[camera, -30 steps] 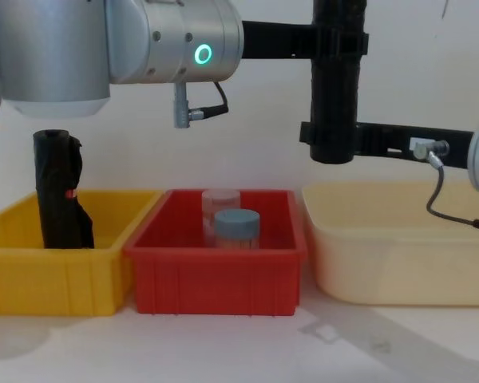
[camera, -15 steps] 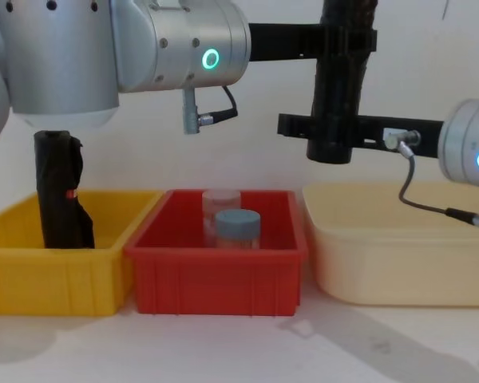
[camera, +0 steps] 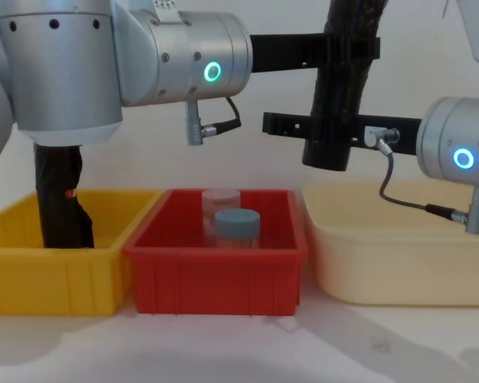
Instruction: Pick up the garbage bag with the one hand and transfer it to the other hand.
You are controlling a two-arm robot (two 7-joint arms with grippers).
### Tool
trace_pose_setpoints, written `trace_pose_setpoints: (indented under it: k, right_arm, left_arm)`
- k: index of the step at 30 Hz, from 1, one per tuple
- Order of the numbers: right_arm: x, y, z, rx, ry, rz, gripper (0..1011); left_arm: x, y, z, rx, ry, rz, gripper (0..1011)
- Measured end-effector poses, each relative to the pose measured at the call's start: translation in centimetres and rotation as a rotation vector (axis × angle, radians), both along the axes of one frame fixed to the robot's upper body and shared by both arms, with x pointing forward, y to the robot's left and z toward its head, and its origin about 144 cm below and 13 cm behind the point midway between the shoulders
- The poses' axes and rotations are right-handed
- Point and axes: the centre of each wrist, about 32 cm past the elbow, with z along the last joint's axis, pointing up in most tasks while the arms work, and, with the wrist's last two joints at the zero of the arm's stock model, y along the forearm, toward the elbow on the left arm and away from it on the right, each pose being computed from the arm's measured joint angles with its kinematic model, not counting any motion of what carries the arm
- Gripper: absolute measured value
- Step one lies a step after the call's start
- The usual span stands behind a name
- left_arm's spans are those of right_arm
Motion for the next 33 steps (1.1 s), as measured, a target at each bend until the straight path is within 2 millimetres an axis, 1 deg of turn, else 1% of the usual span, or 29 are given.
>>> trace_pose_setpoints:
  k: [2,3,4,6,7,9,11,16,17,19,22,25,26,28,29,31,33]
  right_arm:
    - [0.08,0.08,0.02,0.000,0.000,0.001,984]
    - [0.10,0.11,0.02,0.001,0.001,0.001,951]
    - [0.12,0.13,0.03,0.001,0.001,0.001,951]
    - [0.20,0.23,0.04,0.001,0.001,0.002,913]
    - [0.20,0.23,0.04,0.001,0.001,0.002,868]
    - [0.26,0.27,0.05,0.001,0.001,0.003,843]
    - [0.29,0.32,0.06,0.001,0.002,0.003,766]
    - [0.36,0.37,0.06,0.001,0.002,0.003,631]
    - [0.37,0.39,0.06,0.001,0.002,0.003,589]
    - [0.39,0.41,0.08,0.001,0.002,0.004,547]
    - [0.41,0.43,0.08,0.002,0.003,0.004,523]
    - [0.42,0.46,0.07,0.002,0.003,0.004,523]
    - [0.42,0.46,0.06,0.002,0.003,0.004,522]
    - [0.42,0.46,0.05,0.002,0.004,0.004,522]
    - [0.43,0.46,0.04,0.002,0.003,0.002,522]
    - [0.44,0.45,0.02,0.002,0.002,-0.001,521]
    - [0.50,0.41,-0.03,0.001,0.001,-0.009,520]
  left_arm:
    - [0.02,0.00,-0.05,-0.001,0.000,-0.001,503]
    - [0.03,0.00,-0.08,-0.001,0.000,-0.001,503]
    - [0.04,0.00,-0.10,-0.001,0.000,-0.001,503]
    - [0.07,0.00,-0.17,-0.002,0.000,-0.002,503]
    - [0.07,0.00,-0.17,-0.002,0.000,-0.002,503]
    - [0.08,-0.01,-0.21,-0.002,0.000,-0.004,503]
    - [0.09,-0.01,-0.25,-0.003,0.000,-0.005,503]
    - [0.12,0.00,-0.31,-0.003,0.001,-0.006,503]
    - [0.13,-0.01,-0.33,-0.003,0.000,-0.007,503]
    - [0.14,0.00,-0.33,-0.003,0.000,-0.007,503]
    - [0.14,0.00,-0.35,-0.004,0.000,-0.007,503]
    - [0.14,-0.03,-0.36,-0.004,0.000,-0.009,548]
    - [0.14,-0.03,-0.37,-0.004,0.000,-0.010,610]
    - [0.14,-0.04,-0.38,-0.004,0.000,-0.011,647]
    - [0.14,-0.04,-0.39,-0.004,0.001,-0.011,700]
    - [0.14,-0.04,-0.39,-0.004,0.001,-0.011,730]
    - [0.15,-0.03,-0.40,-0.004,0.001,-0.011,791]
